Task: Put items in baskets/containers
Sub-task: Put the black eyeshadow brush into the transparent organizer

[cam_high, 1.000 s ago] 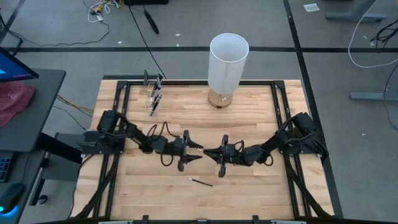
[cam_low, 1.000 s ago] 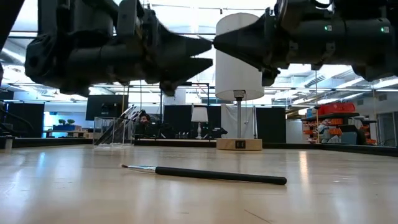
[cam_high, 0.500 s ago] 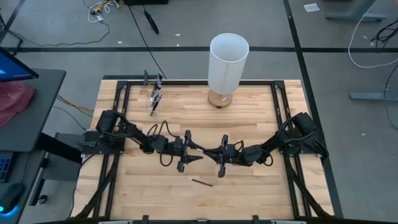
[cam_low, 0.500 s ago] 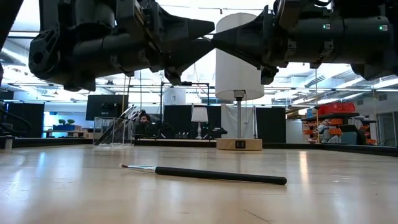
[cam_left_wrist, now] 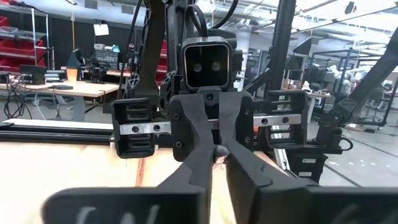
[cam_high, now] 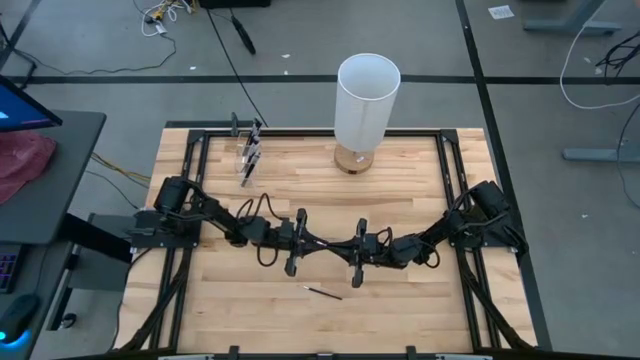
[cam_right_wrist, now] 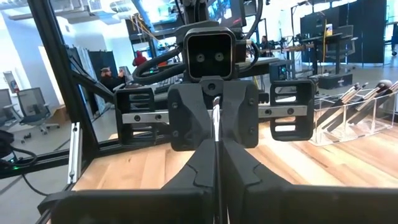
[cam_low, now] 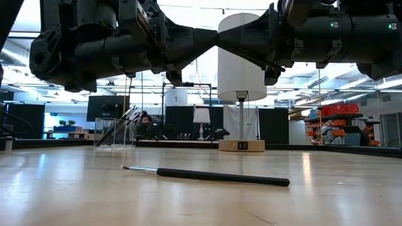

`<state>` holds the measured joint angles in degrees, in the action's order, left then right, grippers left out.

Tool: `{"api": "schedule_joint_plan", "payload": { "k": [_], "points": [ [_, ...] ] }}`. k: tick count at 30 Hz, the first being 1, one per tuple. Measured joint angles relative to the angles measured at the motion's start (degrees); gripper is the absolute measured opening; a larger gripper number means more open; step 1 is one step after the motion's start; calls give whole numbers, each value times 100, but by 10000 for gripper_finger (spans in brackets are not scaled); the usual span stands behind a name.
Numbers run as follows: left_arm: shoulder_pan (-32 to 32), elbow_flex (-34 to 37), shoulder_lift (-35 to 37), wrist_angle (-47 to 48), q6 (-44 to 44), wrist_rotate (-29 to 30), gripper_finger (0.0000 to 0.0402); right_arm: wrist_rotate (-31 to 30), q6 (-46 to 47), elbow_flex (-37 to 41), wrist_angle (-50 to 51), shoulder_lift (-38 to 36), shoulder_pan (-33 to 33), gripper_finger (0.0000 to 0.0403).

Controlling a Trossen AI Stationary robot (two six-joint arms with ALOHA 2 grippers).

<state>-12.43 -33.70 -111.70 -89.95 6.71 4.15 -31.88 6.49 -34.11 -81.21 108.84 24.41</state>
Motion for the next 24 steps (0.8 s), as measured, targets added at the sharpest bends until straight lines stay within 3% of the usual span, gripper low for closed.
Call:
{"api": "schedule_joint_plan", "payload": {
  "k": [3, 8, 16, 20, 24],
  "points": [
    [2, 1, 0, 8, -75, -146, 15, -17, 22, 0, 61, -7, 33, 9],
    [0, 1, -2, 44, -93, -211, 14, 2, 335, -1, 298, -17, 50, 31],
    [14, 283, 151, 37, 191, -89, 14, 54, 1083, 695, 862, -550, 76, 125],
    [-1, 825, 776, 395, 193, 363, 14, -7, 1486, 1147, 1444, -1164, 78, 162],
    [96, 1379, 2050, 1422, 169, 1264, 14, -376, 1782, 1306, 1977, -1435, 78, 177]
  ]
}}
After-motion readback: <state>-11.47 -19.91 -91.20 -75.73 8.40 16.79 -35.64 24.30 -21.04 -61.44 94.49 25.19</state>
